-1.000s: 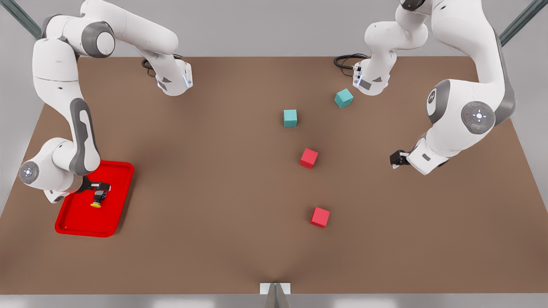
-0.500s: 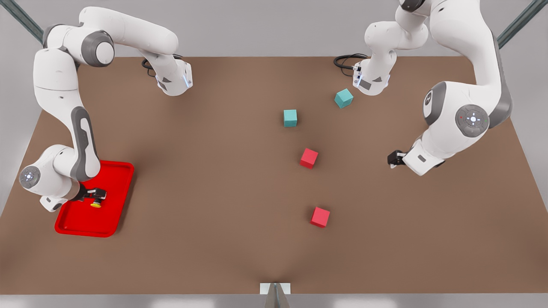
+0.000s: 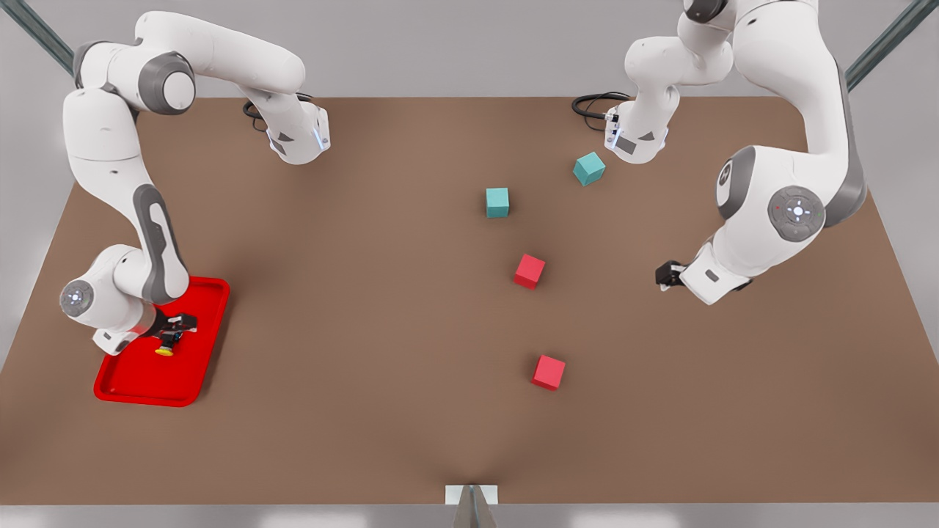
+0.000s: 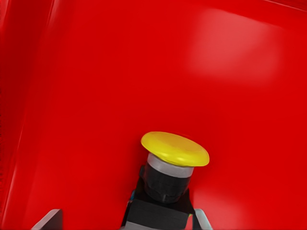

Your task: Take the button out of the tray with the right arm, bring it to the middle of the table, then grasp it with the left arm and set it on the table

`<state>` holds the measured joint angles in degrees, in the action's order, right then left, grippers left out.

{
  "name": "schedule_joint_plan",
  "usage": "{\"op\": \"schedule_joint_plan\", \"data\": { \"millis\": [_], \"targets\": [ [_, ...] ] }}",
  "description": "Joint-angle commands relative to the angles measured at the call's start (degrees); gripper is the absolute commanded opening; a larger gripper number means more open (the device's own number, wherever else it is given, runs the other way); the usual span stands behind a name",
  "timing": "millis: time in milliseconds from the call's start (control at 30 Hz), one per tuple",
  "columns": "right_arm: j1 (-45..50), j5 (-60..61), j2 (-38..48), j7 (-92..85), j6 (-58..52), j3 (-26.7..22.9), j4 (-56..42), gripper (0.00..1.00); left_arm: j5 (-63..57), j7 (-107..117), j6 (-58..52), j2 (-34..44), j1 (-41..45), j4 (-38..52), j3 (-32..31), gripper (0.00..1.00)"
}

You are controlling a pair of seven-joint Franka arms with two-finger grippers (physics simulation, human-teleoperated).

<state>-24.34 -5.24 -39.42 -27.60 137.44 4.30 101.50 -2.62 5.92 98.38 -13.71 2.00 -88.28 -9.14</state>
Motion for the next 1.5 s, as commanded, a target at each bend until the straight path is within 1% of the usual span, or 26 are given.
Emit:
{"op": "schedule_joint_plan", "data": {
  "millis": [0,67,167,200,233,267,400,500,533,600,733,867,933,1000,1067,1133,1167,1200,1233,1267,1300,1333,1367,1400,1433,1467],
  "targets": [
    [0.00,0.14,-0.05,-2.46,1.34,0.01,0.10,1.00,-0.11,0.23,0.41,0.00,-0.24,0.04,0.00,1.00],
    [-0.09,0.14,-0.13,-2.55,1.25,0.01,0.10,1.00,-0.11,0.23,0.41,0.00,-0.06,0.04,0.00,1.00],
    [-0.35,0.14,-0.05,-2.55,0.99,-0.08,0.10,0.82,-0.20,0.23,0.15,-0.09,-0.06,0.04,0.00,1.00],
    [-0.35,0.14,0.13,-2.55,0.90,-0.08,0.10,0.74,-0.11,0.23,0.15,-0.09,-0.06,0.04,0.00,1.00],
    [-0.44,0.14,0.13,-2.55,0.72,0.01,0.10,0.71,-0.11,0.31,0.32,-0.09,-0.06,0.04,0.00,1.00],
    [-0.44,0.14,0.22,-2.55,0.63,-0.08,0.10,0.68,0.33,0.49,0.41,-0.09,-0.15,0.04,-0.08,1.00],
    [-0.44,0.14,0.22,-2.46,0.72,-0.08,0.01,0.65,0.42,6.99,0.41,-0.09,0.02,0.04,-0.08,1.00],
    [-0.26,0.14,0.13,-2.46,0.90,0.01,0.01,0.56,0.42,6.99,0.41,-0.18,0.02,0.13,-0.08,1.00],
    [-0.26,0.14,0.13,-2.46,0.90,-0.08,0.01,0.51,0.33,6.99,0.41,-0.09,0.02,0.13,-0.08,1.00],
    [-0.26,0.14,0.13,-2.46,0.90,-0.08,0.01,0.47,0.24,6.65,0.32,-0.09,-0.06,0.13,-0.08,1.00],
    [0.17,0.14,0.83,-1.32,0.28,0.01,-0.25,0.45,-0.28,5.94,-0.38,-0.09,0.99,0.92,-0.17,1.00],
    [0.53,0.23,3.82,0.79,-5.60,0.63,-1.13,0.44,-0.20,5.94,-0.38,-0.09,0.99,0.83,-0.17,1.00],
    [0.53,0.23,4.52,2.28,-6.57,1.59,-1.57,0.43,-0.20,6.03,-0.38,-0.18,0.99,0.83,-0.17,1.00],
    [3.16,0.23,5.05,6.59,-9.82,1.68,-3.07,0.43,-0.20,5.85,-0.38,-0.09,0.99,0.83,-0.17,1.00],
    [5.45,0.32,6.19,15.99,-12.81,4.05,-3.77,0.43,-0.28,4.80,-1.26,-0.35,1.69,2.15,-1.05,1.00],
    [6.50,0.14,6.19,28.55,-17.12,9.41,-6.85,0.43,-3.27,-1.70,-2.23,0.00,2.49,2.42,-1.67,1.00],
    [9.57,0.14,6.28,36.11,-18.44,10.12,-8.07,0.44,-6.34,-13.20,-5.03,-0.44,3.10,3.38,-2.98,1.00],
    [13.08,0.40,6.19,42.70,-18.88,10.21,-9.31,0.44,-14.16,-15.24,-9.34,-0.53,6.09,3.56,-2.90,1.00],
    [16.95,0.67,6.02,49.99,-21.24,10.29,-11.40,0.44,-14.26,-16.21,-9.26,-0.44,5.91,3.64,-2.90,1.00],
    [20.99,0.84,5.75,57.11,-22.04,10.29,-13.61,0.44,-13.65,-16.21,-9.43,-0.35,5.82,4.35,-2.90,1.00],
    [24.42,1.81,5.75,63.27,-22.83,10.38,-14.66,0.44,-8.92,-14.02,-9.35,-1.57,5.56,4.70,-2.37,1.00],
    [27.50,3.56,5.58,68.10,-22.92,10.29,-15.98,0.44,-2.42,-5.53,-9.00,-3.33,3.81,6.37,-2.02,1.00],
    [30.75,3.83,5.58,74.34,-22.83,10.38,-16.69,0.44,9.34,10.02,-8.56,-5.36,0.22,10.14,-2.02,1.00],
    [34.09,3.92,4.71,79.79,-22.83,10.30,-18.88,0.44,14.56,14.99,-6.45,-6.24,-2.95,11.99,-1.84,1.00],
    [37.35,4.97,3.82,84.55,-22.92,10.29,-20.82,0.44,14.31,16.31,0.05,-5.89,-4.02,12.43,-1.75,1.00],
    [39.11,6.56,3.65,86.92,-22.83,10.29,-21.35,0.44,14.66,17.28,0.76,-5.63,-4.72,12.52,-1.93,1.00]
  ]
}}
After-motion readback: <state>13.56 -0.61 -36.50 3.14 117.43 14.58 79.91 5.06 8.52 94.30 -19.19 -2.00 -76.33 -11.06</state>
